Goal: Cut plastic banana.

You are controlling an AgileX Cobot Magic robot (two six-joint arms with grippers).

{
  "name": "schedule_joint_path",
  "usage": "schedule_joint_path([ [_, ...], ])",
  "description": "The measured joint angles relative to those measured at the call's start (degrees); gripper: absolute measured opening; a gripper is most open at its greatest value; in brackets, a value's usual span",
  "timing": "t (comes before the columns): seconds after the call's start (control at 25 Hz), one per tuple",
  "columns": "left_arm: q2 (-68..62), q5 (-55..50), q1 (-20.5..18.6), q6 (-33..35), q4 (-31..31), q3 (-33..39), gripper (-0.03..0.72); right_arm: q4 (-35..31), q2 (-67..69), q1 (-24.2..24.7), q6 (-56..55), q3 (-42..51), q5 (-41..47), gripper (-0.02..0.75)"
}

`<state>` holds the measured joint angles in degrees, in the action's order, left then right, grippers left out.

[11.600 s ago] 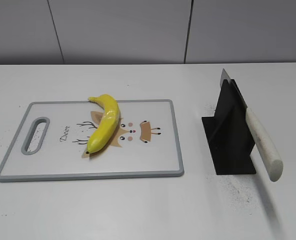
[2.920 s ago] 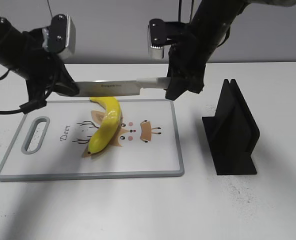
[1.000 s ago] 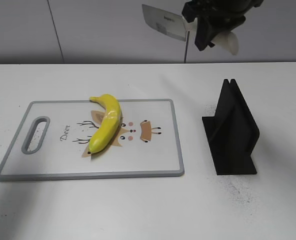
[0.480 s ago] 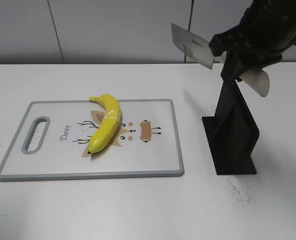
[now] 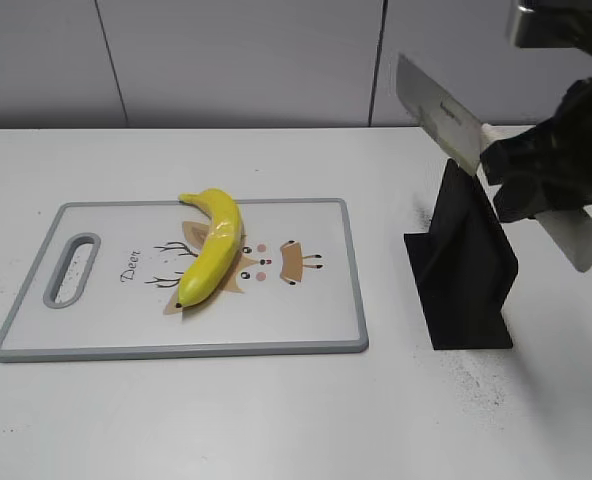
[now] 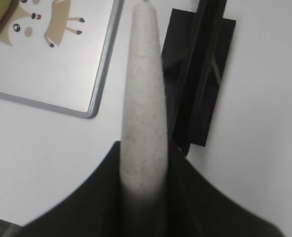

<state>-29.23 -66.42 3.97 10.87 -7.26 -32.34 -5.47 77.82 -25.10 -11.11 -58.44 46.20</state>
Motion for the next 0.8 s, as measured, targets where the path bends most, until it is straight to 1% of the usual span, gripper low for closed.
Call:
schedule_joint_path([
  [0.28,14.98,-0.86,0.00,0.00,0.00,2.31,0.584,0.90,-6.36,0.00,-3.18,4.99,-2.01,0.162],
  [0.44,21.98,-0.98,0.00,0.00,-0.02,3.15,0.558,0.95,-8.97,0.00,-5.45,7.00,-2.06,0.162],
  [0.64,27.94,0.07,0.00,-0.89,0.51,3.40,0.500,1.33,-11.27,0.00,-9.05,10.14,-2.45,0.162],
  [0.8,28.90,2.80,0.00,-3.11,2.78,4.99,0.485,1.56,-11.45,0.00,-10.46,13.14,-4.17,0.162],
])
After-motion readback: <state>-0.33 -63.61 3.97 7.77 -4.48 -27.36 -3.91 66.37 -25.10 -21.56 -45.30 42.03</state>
